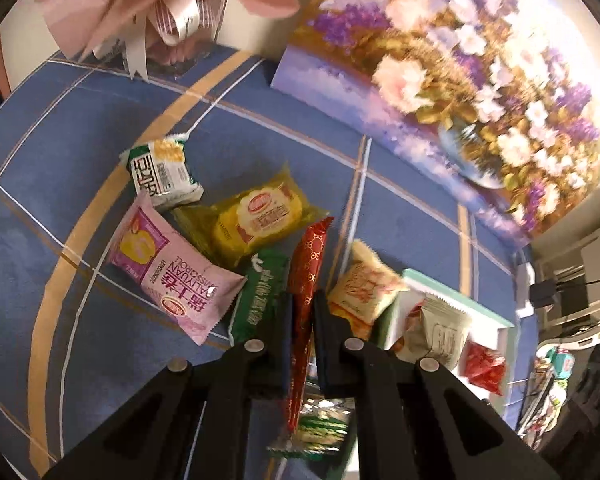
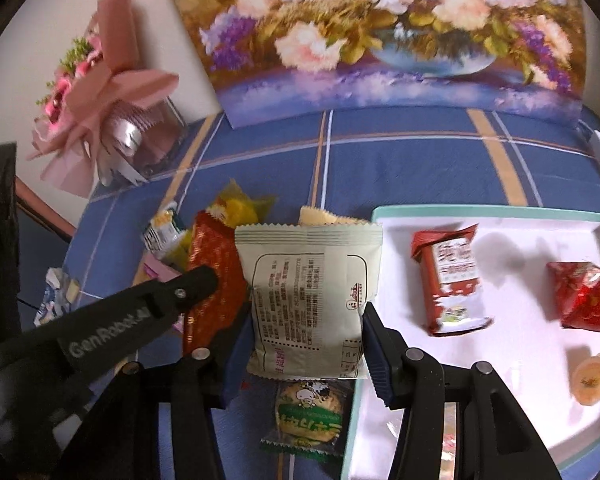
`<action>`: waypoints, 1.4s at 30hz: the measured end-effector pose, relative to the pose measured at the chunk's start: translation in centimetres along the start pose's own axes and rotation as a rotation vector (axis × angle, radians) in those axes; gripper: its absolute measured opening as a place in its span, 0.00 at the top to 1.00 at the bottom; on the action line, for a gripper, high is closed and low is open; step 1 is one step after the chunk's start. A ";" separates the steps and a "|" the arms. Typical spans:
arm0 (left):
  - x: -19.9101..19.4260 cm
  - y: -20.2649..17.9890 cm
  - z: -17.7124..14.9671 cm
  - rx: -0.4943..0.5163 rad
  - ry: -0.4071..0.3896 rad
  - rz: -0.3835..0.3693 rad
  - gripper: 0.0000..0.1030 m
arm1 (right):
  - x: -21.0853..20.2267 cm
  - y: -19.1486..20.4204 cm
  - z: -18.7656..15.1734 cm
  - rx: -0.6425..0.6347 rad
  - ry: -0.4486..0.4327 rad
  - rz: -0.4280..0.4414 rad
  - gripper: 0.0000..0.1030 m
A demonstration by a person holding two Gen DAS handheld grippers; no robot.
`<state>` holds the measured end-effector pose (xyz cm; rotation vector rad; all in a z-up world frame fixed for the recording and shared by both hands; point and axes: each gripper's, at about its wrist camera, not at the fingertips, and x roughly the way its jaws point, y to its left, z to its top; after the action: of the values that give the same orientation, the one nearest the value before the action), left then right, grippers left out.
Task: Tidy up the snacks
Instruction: 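Carry the red stick and white packets into the white tray and open both tools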
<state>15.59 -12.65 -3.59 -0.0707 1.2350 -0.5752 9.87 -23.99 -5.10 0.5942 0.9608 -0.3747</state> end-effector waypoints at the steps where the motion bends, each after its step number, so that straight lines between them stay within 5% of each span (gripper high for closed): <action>1: -0.4 -0.3 -0.1 0.001 -0.004 -0.009 0.91 | -0.5 -0.4 0.0 0.014 -0.002 0.002 0.48; 10: -2.0 -6.8 -3.0 0.103 0.016 -0.087 0.91 | -5.0 -5.9 -0.2 0.146 -0.021 -0.033 0.48; 24: -0.4 -15.5 -8.2 0.249 0.108 -0.190 0.91 | -10.2 -16.1 -2.0 0.289 -0.003 -0.206 0.47; 32: 1.6 -16.9 -9.5 0.238 0.173 -0.233 0.90 | -10.1 -18.0 -3.0 0.315 0.029 -0.202 0.47; 42: 1.3 -15.8 -8.9 0.206 0.181 -0.188 0.89 | -9.5 -17.8 -3.3 0.314 0.053 -0.189 0.46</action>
<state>1.87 -24.50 -2.19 0.0399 1.3463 -0.8856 -6.99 -35.47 -3.83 0.8032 1.0208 -0.6898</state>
